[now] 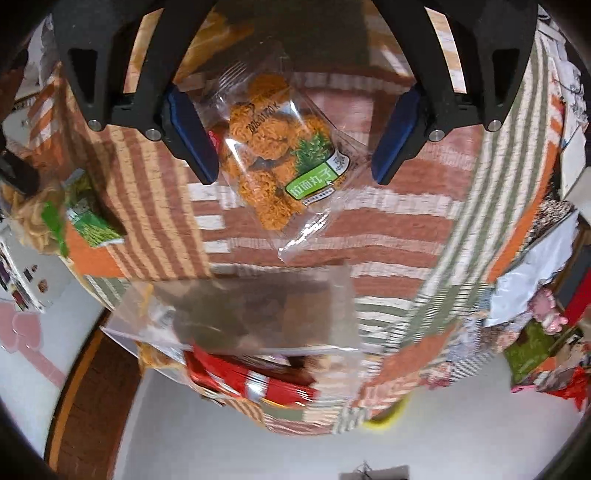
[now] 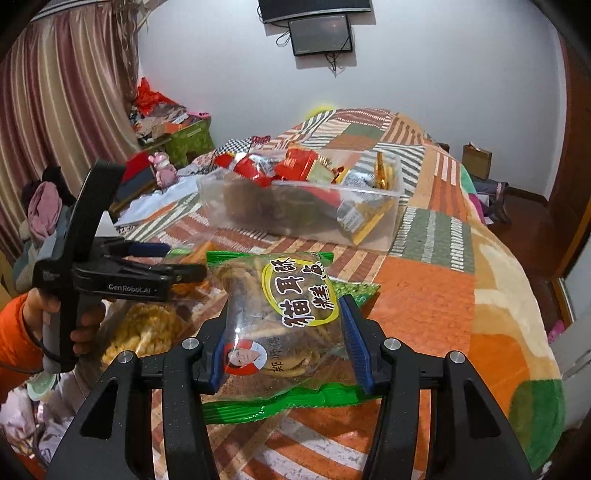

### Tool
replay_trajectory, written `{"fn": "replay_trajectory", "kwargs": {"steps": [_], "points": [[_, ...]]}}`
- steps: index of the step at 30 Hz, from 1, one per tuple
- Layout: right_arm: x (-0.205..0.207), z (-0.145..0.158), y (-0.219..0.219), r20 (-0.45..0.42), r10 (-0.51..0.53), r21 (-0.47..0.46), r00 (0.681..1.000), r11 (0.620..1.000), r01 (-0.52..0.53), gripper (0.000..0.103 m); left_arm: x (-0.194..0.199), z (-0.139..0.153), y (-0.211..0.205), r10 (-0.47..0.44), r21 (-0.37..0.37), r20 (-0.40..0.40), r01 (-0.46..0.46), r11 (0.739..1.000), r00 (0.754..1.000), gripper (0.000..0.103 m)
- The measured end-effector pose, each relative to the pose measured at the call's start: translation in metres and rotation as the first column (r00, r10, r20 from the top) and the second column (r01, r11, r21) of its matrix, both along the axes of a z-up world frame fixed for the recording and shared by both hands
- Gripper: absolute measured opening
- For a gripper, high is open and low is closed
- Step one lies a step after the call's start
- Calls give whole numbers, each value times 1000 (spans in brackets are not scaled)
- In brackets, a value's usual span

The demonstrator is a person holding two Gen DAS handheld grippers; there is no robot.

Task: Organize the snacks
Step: 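Grasp the orange puff bag with the left tool while the right tool grasps the green-edged snack bag, then carry both bags over the clear box and release them inside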

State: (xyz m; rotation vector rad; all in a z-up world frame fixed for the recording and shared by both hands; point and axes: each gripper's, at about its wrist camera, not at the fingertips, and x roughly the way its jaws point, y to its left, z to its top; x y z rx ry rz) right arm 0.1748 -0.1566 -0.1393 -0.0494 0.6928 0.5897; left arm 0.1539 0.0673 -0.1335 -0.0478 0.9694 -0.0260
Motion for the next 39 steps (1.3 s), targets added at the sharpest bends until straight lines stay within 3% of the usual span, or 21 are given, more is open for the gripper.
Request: {"fn": "replay_trajectory", "kwargs": {"steps": [4, 7, 10, 12, 14, 16, 19, 28, 39], "points": [[1, 1, -2, -3, -5, 3, 1000, 1000, 5, 49, -9, 0, 15, 43, -19, 4, -43, 999, 999, 85], [3, -1, -4, -12, -11, 9, 1000, 1000, 11, 49, -10, -4, 22, 66, -39, -16, -67, 997, 998, 94], [3, 0, -4, -18, -13, 20, 1000, 1000, 13, 49, -5, -14, 27, 70, -104, -56, -76, 992, 996, 94], [2, 0, -4, -14, -13, 19, 1000, 1000, 13, 49, -1, -18, 29, 85, -129, -65, -93, 987, 994, 90], [2, 0, -4, -11, -16, 15, 1000, 1000, 16, 49, -1, -16, 26, 71, -116, -43, -76, 990, 997, 68], [4, 0, -5, -14, -19, 14, 1000, 1000, 20, 49, -2, -12, 21, 45, -109, -29, -48, 993, 999, 54], [9, 0, -7, -16, -30, 16, 999, 999, 30, 49, -3, -9, 18, 28, -98, -20, -30, 995, 999, 47], [25, 16, -7, 24, -56, 44, 998, 998, 55, 49, -18, 24, 15, -4, -78, 79, 10, 997, 997, 44], [59, 48, 4, 105, -86, 79, 991, 994, 78, 49, 9, 90, 13, -33, -88, 258, 57, 994, 966, 44]]}}
